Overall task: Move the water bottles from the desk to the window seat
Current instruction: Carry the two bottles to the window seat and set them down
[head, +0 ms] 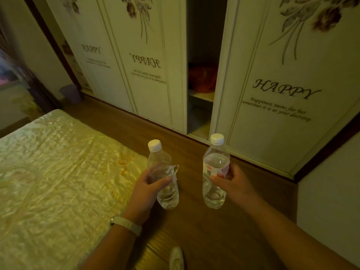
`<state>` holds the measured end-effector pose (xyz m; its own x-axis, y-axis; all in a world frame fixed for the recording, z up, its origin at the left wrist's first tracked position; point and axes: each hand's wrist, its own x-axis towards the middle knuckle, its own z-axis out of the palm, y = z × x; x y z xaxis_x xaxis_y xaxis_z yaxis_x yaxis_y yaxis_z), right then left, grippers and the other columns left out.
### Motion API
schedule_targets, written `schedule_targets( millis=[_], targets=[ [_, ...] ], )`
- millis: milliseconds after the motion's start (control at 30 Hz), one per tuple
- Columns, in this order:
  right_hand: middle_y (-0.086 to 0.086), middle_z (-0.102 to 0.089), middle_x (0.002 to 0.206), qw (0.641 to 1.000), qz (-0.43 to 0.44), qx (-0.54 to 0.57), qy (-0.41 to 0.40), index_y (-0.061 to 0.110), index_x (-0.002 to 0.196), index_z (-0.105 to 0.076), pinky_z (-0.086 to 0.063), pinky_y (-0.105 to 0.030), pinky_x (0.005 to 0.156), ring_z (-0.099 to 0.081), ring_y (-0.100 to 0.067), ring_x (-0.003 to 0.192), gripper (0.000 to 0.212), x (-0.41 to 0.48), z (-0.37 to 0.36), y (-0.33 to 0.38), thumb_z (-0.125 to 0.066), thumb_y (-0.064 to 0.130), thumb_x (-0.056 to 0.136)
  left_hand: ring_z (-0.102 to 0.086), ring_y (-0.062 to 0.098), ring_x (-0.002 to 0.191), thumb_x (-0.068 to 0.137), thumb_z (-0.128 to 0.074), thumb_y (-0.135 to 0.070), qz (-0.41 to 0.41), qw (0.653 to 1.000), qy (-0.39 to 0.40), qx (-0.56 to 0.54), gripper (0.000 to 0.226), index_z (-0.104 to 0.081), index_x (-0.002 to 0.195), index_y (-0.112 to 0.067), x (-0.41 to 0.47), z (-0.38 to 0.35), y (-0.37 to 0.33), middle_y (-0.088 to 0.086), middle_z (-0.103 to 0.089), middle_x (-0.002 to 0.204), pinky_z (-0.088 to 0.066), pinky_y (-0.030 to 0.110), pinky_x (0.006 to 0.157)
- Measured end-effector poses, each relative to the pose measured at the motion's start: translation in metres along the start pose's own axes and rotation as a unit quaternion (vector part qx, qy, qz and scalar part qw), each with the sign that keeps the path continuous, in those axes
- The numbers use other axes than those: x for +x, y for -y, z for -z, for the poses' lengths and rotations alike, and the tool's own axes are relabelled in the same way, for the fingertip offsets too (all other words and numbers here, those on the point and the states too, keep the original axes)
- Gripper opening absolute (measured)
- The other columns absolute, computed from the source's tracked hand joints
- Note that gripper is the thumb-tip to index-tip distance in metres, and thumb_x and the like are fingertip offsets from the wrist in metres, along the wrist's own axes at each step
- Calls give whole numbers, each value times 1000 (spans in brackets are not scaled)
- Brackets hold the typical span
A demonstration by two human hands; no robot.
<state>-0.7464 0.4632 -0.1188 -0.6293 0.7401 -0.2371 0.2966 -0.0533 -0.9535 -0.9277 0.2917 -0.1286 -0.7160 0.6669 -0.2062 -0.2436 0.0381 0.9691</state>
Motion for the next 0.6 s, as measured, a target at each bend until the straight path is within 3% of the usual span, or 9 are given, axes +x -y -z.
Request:
schedule_targets(
  millis=[100,200,333,467,600],
  targets=[
    [7,-60,119,1000,-9,-11,-1,27,127,-48,-54,-25,80,-60,-14,111,56,55,-20,25,-78,24,80,-73,18,98,67,-85,-16,8,1000,4,1,50,-70,113,-28,64,12,-17,1,-77,108,-57,29,74],
    [6,-60,124,1000,6,-20,-8,24,134,-47,-53,-22,78,-58,-15,114,62,103,-37,54,-77,25,80,-74,21,97,75,-81,-7,-2,999,29,12,43,-70,115,-19,124,22,-42,4,-77,106,-58,27,70],
    [7,-59,125,999,17,-14,-24,26,135,-46,-53,-30,87,-57,-15,114,63,153,-46,81,-77,26,81,-73,23,100,73,-85,-14,-10,998,53,40,46,-71,116,-24,188,26,-65,3,-76,108,-59,40,80],
    [11,-59,116,999,31,-19,-30,29,131,-46,-50,-21,77,-58,-12,108,55,209,-44,100,-75,25,83,-73,22,100,75,-83,-14,-12,998,46,34,41,-72,113,-24,242,21,-79,4,-76,107,-58,38,81],
    [17,-58,108,999,29,-14,-29,35,124,-46,-49,-21,76,-57,-5,100,51,269,-35,103,-74,25,83,-73,24,100,71,-82,-19,-5,998,46,33,46,-70,116,-21,294,9,-83,6,-76,108,-58,38,81]
  ],
)
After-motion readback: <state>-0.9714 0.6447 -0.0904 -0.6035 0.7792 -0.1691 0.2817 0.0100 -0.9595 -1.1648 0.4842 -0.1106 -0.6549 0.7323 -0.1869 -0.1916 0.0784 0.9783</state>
